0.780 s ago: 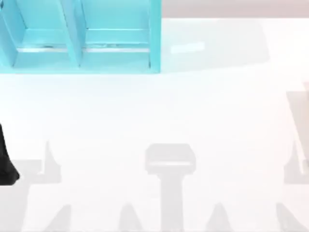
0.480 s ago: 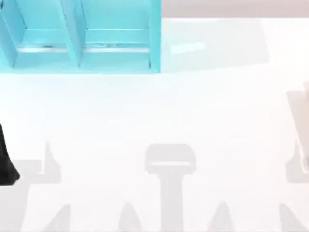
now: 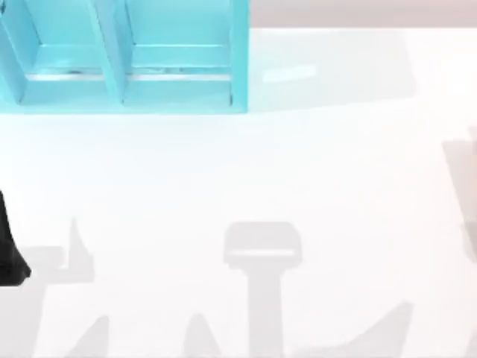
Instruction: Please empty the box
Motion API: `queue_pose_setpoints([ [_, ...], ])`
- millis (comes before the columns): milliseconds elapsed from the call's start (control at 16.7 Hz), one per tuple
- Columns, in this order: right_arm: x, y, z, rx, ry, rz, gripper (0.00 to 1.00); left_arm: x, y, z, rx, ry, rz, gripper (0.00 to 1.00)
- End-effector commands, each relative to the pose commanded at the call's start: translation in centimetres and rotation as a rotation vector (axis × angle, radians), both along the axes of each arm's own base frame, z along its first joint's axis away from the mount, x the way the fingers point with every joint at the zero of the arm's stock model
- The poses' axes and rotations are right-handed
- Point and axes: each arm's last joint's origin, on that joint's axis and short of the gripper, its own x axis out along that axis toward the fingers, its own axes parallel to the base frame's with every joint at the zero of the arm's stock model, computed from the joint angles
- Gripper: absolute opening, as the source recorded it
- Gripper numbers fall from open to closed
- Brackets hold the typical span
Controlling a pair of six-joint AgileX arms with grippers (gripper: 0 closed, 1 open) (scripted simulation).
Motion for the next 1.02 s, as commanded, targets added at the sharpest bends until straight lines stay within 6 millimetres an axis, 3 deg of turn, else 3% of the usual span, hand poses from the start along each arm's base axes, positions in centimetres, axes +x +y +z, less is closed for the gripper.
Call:
queue_pose_setpoints([
  [240, 4.4, -3.1, 1.9, 0.028, 0.381, -0.028, 1.00, 0.0, 0.0, 0.0, 0.000, 0.000, 0.000, 1.00],
  [540, 9.5, -7.7, 1.6, 0.131, 0.756, -0.018, 1.00, 0.0, 0.0, 0.0, 0.000, 0.000, 0.000, 1.00],
  [780, 11.3, -10.0, 0.8, 0.194, 0.899, -0.002, 1.00, 0.0, 0.0, 0.0, 0.000, 0.000, 0.000, 1.00],
  [1020, 11.4, -10.2, 0.7, 0.201, 0.914, 0.000, 1.00, 0.0, 0.0, 0.0, 0.000, 0.000, 0.000, 1.00],
])
